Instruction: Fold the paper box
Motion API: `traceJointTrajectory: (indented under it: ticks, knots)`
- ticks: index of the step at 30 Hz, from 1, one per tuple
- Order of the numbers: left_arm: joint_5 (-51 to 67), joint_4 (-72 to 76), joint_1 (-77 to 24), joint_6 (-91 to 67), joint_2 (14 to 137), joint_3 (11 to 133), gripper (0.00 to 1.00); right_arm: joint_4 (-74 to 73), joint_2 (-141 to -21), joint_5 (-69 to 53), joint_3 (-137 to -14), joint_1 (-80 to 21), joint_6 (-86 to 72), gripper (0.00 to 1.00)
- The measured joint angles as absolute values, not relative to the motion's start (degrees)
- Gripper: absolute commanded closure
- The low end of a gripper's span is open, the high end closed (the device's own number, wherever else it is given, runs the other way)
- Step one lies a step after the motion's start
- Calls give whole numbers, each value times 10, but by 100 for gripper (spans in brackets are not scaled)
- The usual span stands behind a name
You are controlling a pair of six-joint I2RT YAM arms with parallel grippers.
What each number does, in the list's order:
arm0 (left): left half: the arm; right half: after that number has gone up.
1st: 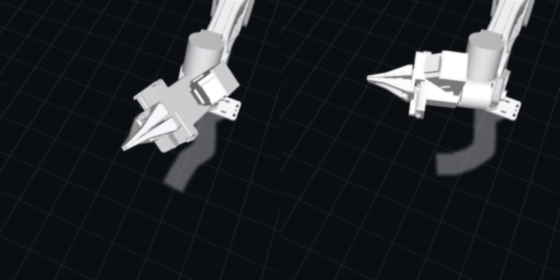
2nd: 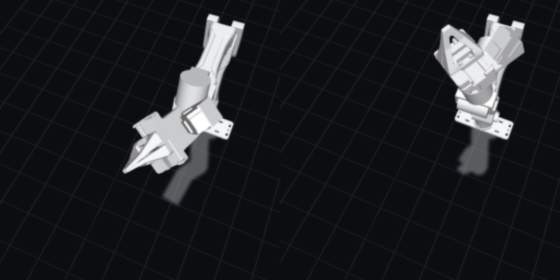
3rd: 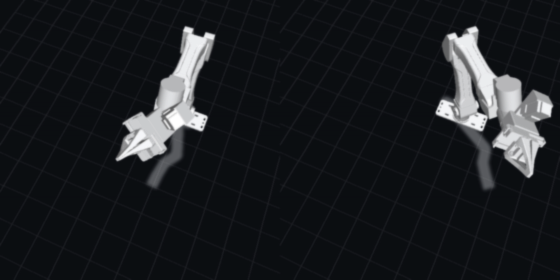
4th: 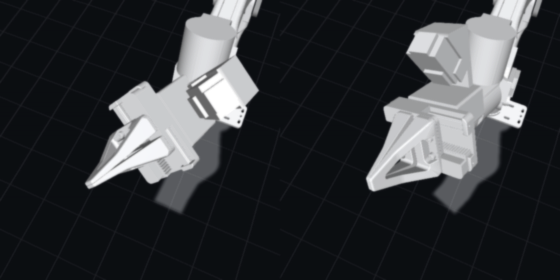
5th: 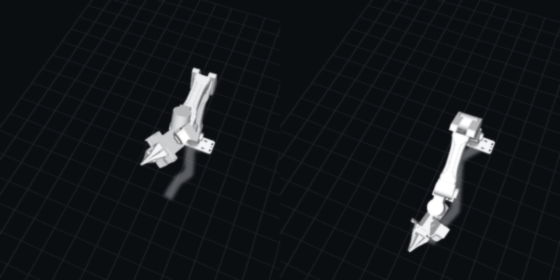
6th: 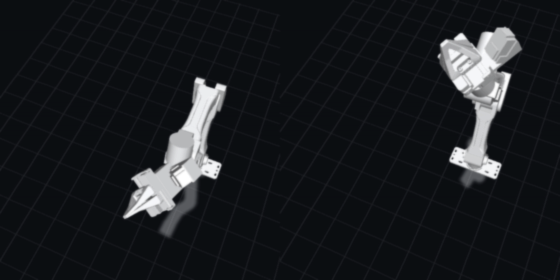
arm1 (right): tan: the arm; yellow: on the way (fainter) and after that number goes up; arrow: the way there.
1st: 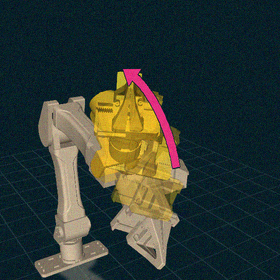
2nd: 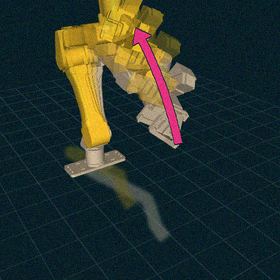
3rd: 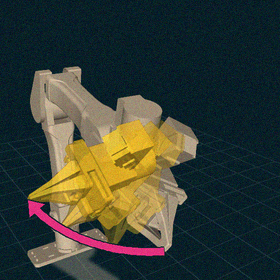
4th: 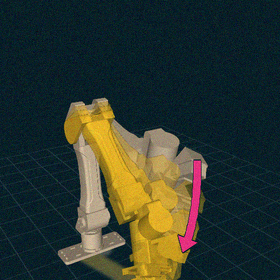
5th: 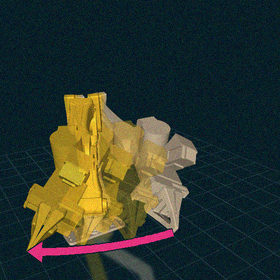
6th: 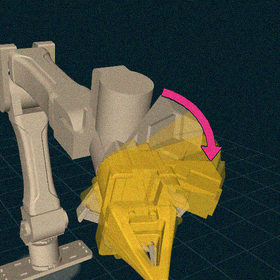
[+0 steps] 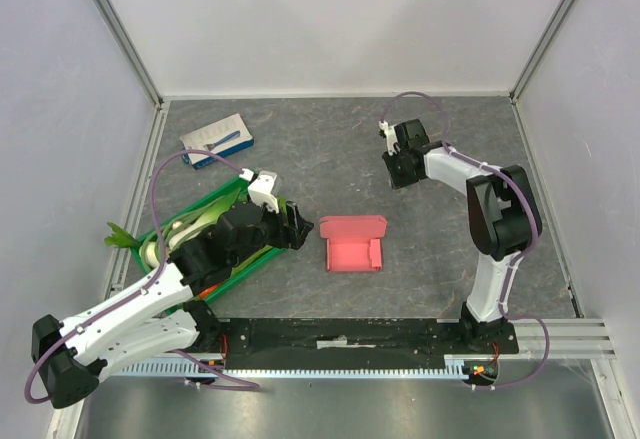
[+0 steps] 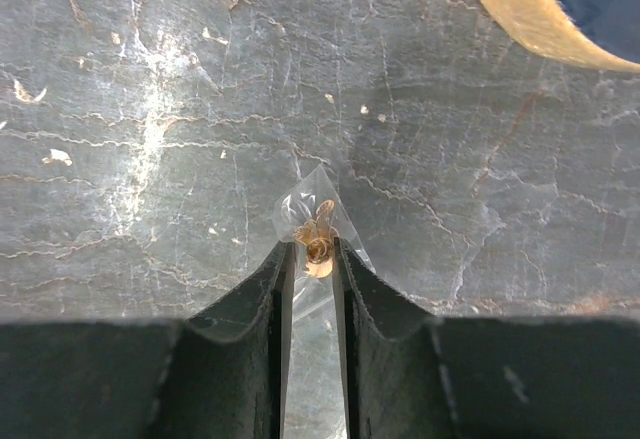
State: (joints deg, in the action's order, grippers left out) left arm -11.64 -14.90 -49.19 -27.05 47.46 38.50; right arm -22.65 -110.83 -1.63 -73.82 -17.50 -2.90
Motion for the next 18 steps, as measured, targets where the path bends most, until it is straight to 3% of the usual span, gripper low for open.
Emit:
traceJointTrajectory:
  ticks: [7, 18]
  knots:
    - [-116, -149, -489, -270, 475, 385, 25, -230, -1037, -3, -714, -175, -58, 75]
    - [-118, -146, -489, -271, 479, 385, 25, -292, -802, -3, -702, -230, -82, 76]
